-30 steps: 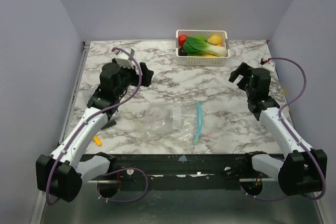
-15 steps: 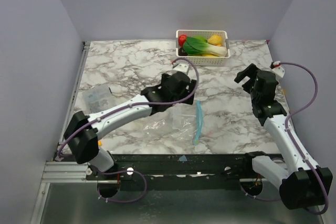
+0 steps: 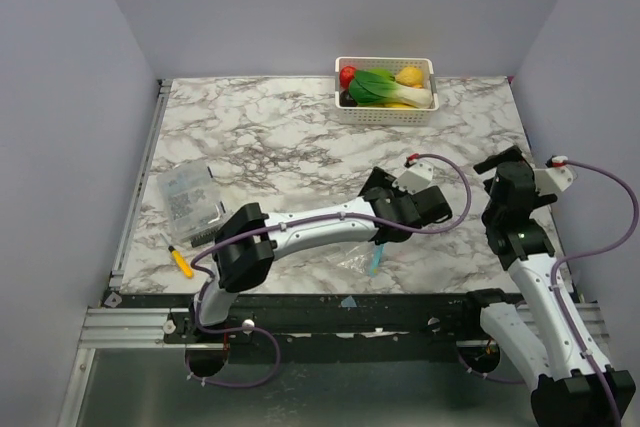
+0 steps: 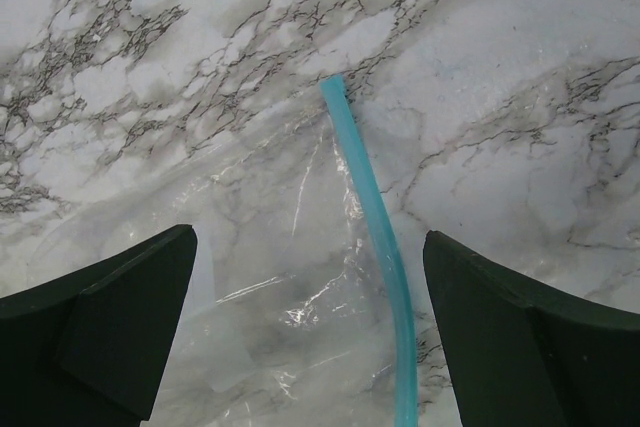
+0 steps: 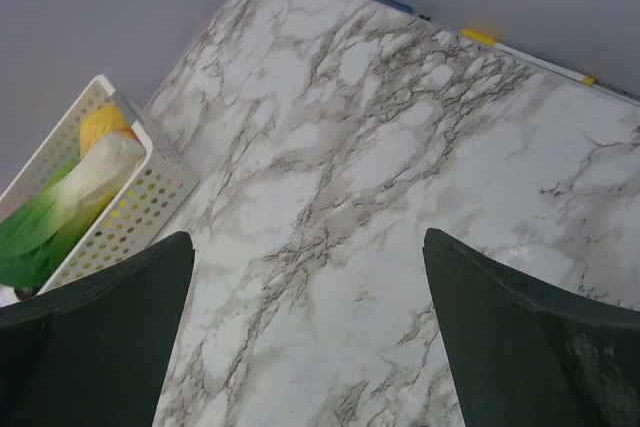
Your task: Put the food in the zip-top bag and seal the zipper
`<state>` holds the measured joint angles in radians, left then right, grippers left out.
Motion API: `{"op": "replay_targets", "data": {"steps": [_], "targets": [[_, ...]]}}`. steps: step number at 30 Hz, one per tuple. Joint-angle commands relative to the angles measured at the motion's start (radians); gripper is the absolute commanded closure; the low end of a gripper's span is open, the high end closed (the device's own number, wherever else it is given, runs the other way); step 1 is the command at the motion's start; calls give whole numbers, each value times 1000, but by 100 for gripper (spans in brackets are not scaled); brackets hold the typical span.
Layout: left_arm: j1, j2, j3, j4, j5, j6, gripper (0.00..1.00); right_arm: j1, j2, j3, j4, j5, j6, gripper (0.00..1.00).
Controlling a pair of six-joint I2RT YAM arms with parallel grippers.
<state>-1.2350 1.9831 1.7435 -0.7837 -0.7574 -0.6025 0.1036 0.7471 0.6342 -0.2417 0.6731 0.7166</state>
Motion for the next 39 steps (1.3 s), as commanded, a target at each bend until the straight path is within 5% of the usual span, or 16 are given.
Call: {"op": "replay_targets", "data": {"steps": [1,19,26,32,39], "targets": [[-25,86,54,-60,-66,19,6,1,-9,-12,-62,149,85,0],[-61,301,143,-146,-206,15,20,1,3,-24,-23,101,75,0],[-71,332,137,-151,-244,31,40,1,11,-28,-8,84,65,0],[-72,292,111,-162,-270,21,74,1,20,-26,-4,71,31,1],[-50,75,-34,-115,-239,18,98,0,43,-64,161,-253,-151,1]]}}
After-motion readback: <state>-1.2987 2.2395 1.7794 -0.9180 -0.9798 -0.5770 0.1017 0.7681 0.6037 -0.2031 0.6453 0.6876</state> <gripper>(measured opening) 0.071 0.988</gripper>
